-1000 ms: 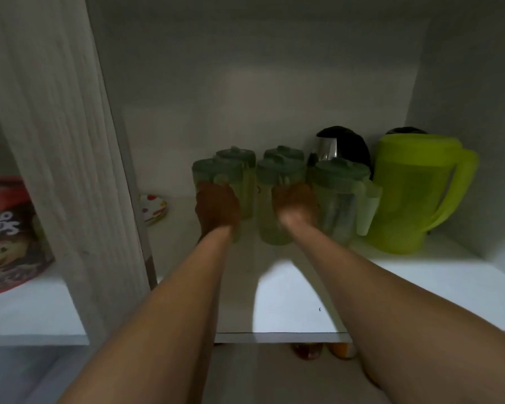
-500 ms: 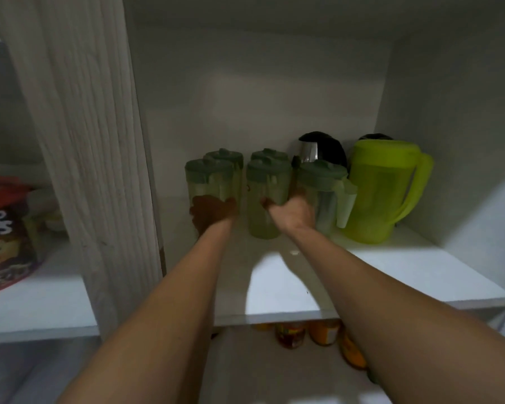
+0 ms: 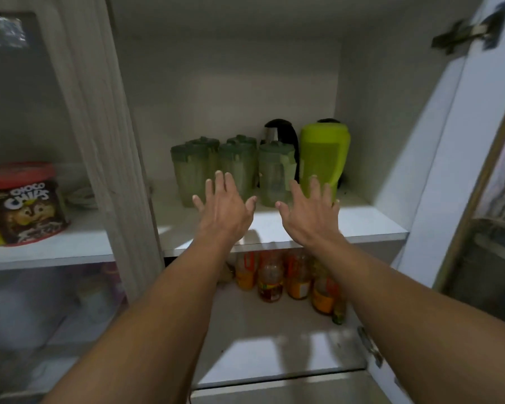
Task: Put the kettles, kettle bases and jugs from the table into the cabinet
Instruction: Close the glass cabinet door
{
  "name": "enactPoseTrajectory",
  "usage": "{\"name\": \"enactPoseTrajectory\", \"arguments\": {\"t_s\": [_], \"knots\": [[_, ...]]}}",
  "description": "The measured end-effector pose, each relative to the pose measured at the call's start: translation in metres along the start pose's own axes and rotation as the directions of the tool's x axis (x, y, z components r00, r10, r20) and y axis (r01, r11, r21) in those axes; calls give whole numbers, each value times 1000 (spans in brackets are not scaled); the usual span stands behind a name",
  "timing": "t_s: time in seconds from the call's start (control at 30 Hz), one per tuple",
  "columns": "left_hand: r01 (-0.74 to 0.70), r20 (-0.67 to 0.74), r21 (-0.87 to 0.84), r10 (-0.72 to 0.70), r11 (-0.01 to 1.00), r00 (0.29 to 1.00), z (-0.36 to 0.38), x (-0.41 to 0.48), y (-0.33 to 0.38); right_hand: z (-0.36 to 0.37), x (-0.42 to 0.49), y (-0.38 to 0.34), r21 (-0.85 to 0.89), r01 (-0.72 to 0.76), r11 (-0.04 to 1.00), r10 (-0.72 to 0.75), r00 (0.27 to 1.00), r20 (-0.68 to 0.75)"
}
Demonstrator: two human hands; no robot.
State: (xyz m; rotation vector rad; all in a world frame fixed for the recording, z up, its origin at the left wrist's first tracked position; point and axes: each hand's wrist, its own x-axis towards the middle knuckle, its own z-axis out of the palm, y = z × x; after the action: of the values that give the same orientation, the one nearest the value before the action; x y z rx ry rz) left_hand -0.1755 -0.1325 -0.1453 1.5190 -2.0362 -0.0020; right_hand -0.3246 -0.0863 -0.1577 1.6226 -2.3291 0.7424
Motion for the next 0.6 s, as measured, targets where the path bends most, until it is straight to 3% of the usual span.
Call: {"name": "enactPoseTrajectory", "arguments": {"t_s": [0.2,0.37,0.6], "knots": [[-177,6,45,177,983,984,-32,-47,45,-63,-56,41,-98,-53,994,47,997,-61],[-339,23,-29,340,940,940,-46,-94,80,-113,-113,71,-186,-207,960,185,975,-126],[-543,122,-160,562,825,818,-47,-200,126,-182,-250,105,-305,-416,857,381,909,-169]]}}
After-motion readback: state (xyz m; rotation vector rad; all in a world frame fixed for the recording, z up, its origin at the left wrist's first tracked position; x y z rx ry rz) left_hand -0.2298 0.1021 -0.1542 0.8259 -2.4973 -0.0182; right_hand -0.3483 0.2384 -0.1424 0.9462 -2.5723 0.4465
